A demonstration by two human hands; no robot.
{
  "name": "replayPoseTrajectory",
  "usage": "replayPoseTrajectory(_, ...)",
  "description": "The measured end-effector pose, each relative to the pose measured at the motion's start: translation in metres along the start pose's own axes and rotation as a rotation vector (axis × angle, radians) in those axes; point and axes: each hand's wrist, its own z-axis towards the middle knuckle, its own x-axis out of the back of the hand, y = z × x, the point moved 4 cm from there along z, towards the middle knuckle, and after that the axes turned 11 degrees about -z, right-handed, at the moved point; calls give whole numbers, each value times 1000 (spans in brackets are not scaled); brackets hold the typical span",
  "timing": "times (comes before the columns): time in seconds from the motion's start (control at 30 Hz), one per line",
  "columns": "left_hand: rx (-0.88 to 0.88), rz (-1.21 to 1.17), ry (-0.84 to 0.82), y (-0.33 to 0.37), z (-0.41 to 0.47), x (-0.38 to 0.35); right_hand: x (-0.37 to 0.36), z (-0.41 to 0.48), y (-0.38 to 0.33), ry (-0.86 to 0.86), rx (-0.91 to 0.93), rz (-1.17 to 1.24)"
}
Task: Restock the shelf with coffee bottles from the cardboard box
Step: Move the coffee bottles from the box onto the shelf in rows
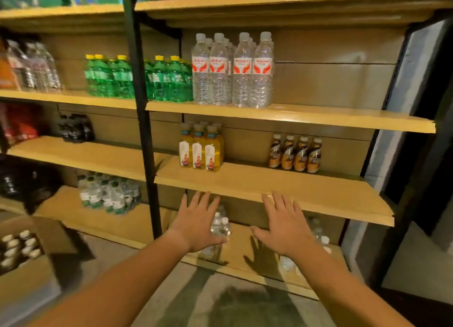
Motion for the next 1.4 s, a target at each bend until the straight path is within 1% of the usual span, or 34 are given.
replayPoseTrajectory(0.1,90,7,-21,-51,-59,1,9,-10,-67,-11,81,33)
replayPoseTrajectory(0.27,246,43,-12,-164,-157,15,40,-10,-193,45,212,73)
replayPoseTrajectory(0.37,323,64,5,-242,-216,21,55,-4,-282,67,282,94)
replayPoseTrajectory(0.47,405,50,-26,-319,-279,19,56,1,-382,63,358,81)
replayPoseTrajectory(0.57,496,62,-23,-407,-342,17,58,10,-485,76,407,107)
replayPoseTrajectory(0.7,599,70,36,-516,-412,18,60,23,-600,45,463,165)
replayPoseTrajectory(0.8,654,58,8,-577,-442,15,57,38,-662,2,496,180)
replayPoseTrajectory(0.93,686,50,-44,-646,-444,7,46,74,-728,-25,510,242)
replayPoseTrajectory(1.1,661,48,-78,-725,-404,-27,9,137,-788,-34,482,307)
replayPoseTrajectory(1.2,600,44,-94,-764,-362,-43,-9,172,-811,-121,443,307)
replayPoseTrajectory(1.3,527,-7,-101,-793,-316,-61,-22,198,-826,-68,410,232)
replayPoseTrajectory(1.4,458,-54,-133,-819,-274,-86,-35,216,-837,-123,357,263)
